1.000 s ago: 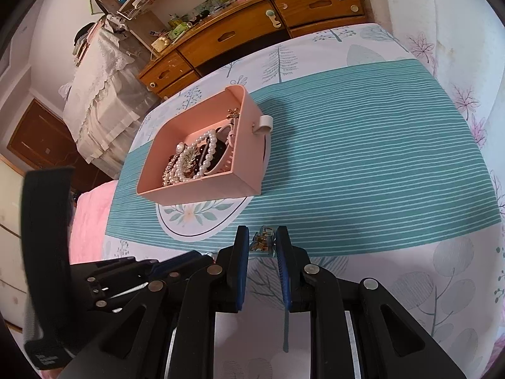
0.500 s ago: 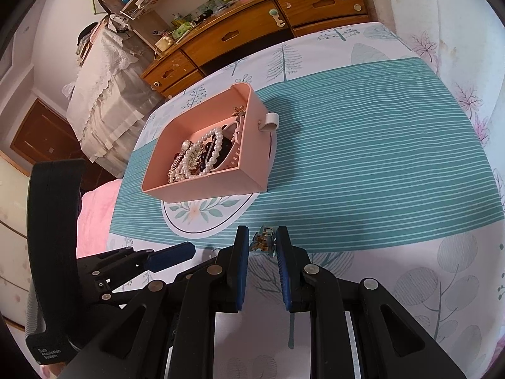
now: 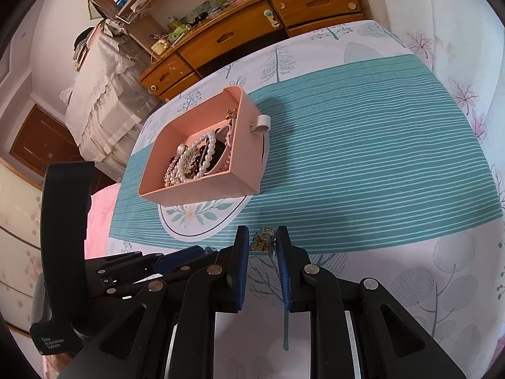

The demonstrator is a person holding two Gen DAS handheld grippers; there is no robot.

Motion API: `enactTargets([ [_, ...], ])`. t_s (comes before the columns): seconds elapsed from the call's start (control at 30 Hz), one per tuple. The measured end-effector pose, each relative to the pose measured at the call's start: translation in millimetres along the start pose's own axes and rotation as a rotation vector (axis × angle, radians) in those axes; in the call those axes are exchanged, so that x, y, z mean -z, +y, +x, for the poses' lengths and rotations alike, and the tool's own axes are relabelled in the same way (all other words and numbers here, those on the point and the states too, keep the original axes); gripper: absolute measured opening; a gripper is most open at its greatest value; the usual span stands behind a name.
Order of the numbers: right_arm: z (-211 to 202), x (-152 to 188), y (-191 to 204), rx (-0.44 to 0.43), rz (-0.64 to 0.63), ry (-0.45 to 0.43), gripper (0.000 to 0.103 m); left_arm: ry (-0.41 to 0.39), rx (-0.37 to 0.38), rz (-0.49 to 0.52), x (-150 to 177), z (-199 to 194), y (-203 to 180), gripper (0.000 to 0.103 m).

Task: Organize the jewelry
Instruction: 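Close left tool on red-bead silver ring while right tool holds gold charm, then carry ring and charm into the pink box and open both tools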

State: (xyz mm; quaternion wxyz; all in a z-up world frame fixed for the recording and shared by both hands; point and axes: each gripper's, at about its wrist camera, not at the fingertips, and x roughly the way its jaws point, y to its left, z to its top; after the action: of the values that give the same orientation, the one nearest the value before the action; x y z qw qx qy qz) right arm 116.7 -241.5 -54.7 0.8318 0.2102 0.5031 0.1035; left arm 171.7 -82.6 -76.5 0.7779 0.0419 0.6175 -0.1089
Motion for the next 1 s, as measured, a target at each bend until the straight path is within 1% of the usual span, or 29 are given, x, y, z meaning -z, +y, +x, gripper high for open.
enactTargets([
  [0.17, -0.5, 0.5, 4.3, -0.005, -0.014, 0.003, 0.017, -0.016, -0.005, 0.003, -0.3, -7.9, 4.3, 0.017],
  [0.23, -3.5, -0.5, 8.0, -0.012, -0.024, -0.001, 0.017, -0.035, -0.004, 0.009, 2.5, -19.2, 4.0, 0.017],
  [0.4, -16.1, -8.1, 20.9, -0.039, -0.049, -0.030, 0.017, -0.113, 0.000, 0.017, -0.2, -60.0, 13.1, 0.017],
  [0.53, -26.0, -21.1, 36.1, -0.051, -0.070, -0.066, 0.017, -0.197, -0.029, -0.017, -14.0, -96.8, 35.0, 0.017],
  [0.67, -25.3, -38.4, 55.0, -0.060, -0.097, -0.081, 0.017, -0.244, -0.052, -0.081, -32.9, -118.5, 61.4, 0.017],
  [0.77, -15.9, -52.9, 68.7, -0.058, -0.106, -0.077, 0.017, -0.263, -0.066, -0.120, -50.2, -124.1, 77.5, 0.017],
  [0.83, -10.7, -61.0, 76.9, -0.055, -0.108, -0.079, 0.017, -0.273, -0.060, -0.136, -57.7, -124.7, 85.8, 0.017],
  [1.0, 1.8, -80.0, 96.6, -0.026, -0.121, -0.105, 0.018, -0.267, -0.071, -0.153, -72.6, -111.1, 95.2, 0.017],
])
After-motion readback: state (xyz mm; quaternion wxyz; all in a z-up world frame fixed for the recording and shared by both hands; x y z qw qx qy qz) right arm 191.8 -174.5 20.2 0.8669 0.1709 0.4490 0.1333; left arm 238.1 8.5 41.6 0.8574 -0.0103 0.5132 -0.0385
